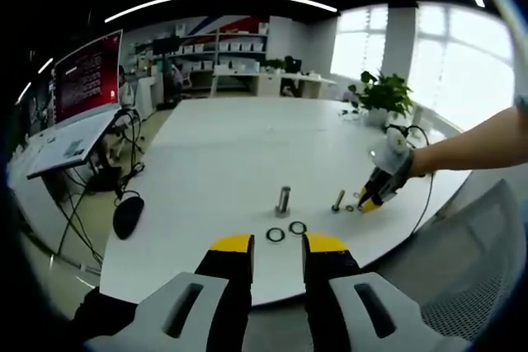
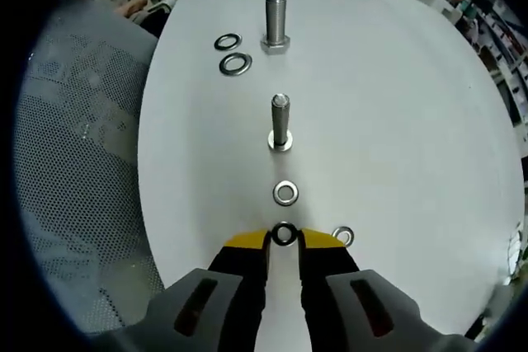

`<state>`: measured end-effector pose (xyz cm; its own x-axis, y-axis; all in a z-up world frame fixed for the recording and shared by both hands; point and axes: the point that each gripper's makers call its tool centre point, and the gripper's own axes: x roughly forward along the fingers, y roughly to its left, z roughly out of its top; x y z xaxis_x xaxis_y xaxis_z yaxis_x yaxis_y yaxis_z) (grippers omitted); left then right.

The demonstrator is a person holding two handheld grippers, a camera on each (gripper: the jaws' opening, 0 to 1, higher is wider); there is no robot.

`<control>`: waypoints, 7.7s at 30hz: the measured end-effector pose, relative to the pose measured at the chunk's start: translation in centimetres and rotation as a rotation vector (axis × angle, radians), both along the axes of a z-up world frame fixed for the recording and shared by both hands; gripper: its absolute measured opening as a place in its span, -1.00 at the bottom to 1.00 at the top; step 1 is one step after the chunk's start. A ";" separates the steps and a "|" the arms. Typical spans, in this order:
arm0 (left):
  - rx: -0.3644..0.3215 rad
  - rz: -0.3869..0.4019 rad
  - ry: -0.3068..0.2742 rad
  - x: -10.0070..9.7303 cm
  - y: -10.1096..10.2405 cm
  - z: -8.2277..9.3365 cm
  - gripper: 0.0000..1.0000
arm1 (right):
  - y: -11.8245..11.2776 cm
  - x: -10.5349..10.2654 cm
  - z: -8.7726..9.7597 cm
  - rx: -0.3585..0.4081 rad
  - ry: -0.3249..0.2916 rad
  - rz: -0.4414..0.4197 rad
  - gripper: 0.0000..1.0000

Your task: Place the washer onto the threaded stud by aligning its center hole with the stud, sliding it down to the base, and recovering from edge contact or off-axis alignment until the washer reaches the visible bottom stop.

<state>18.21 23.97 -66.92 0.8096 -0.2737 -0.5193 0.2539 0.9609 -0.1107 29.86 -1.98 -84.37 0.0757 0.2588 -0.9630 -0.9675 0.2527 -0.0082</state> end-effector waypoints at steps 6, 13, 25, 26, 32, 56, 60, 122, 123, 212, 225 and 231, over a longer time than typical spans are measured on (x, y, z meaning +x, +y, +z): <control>-0.001 0.003 -0.003 0.0 0.0 0.1 -0.59 | 0.1 -0.3 -0.1 -0.089 -0.007 0.042 -0.68; -0.003 0.007 -0.004 0.0 0.1 0.1 -0.59 | 0.3 -0.3 -0.2 -0.158 -0.006 0.060 -0.69; -0.003 0.009 -0.005 0.0 0.1 0.1 -0.59 | 0.0 -0.2 -0.1 -0.158 0.005 0.016 -0.70; -0.003 0.010 -0.006 0.0 0.1 0.1 -0.59 | 0.0 -0.2 -0.1 -0.153 0.009 0.019 -0.70; -0.004 0.012 -0.008 0.0 0.2 0.1 -0.59 | 0.1 -0.2 -0.1 -0.150 0.014 -0.004 -0.70; -0.010 0.013 -0.016 0.1 0.1 0.3 -0.60 | 0.2 -0.1 -0.1 -0.169 0.017 -0.053 -0.72; -0.008 0.010 -0.014 0.1 0.1 0.3 -0.60 | 0.2 0.0 0.0 -0.157 0.011 -0.051 -0.73; -0.016 0.021 -0.016 0.1 0.2 0.3 -0.60 | 7.3 1.0 2.6 -0.110 0.004 0.150 -0.73; -0.015 0.021 -0.015 0.1 0.2 0.3 -0.60 | 7.4 1.0 2.5 -0.113 0.001 0.155 -0.73; -0.008 0.013 -0.010 0.1 0.1 0.2 -0.62 | 3.3 1.4 2.7 -0.010 -0.049 0.077 -0.74; -0.009 0.012 -0.009 0.1 0.1 0.2 -0.62 | 4.4 1.9 6.4 0.027 -0.078 0.108 -0.74; -0.009 0.014 -0.010 0.1 0.2 0.2 -0.62 | 5.7 1.6 7.2 0.042 -0.071 0.139 -0.74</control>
<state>18.32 24.12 -66.75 0.8182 -0.2672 -0.5090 0.2418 0.9633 -0.1169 31.41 3.71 -77.17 0.1039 0.3116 -0.9445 -0.9906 0.1178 -0.0701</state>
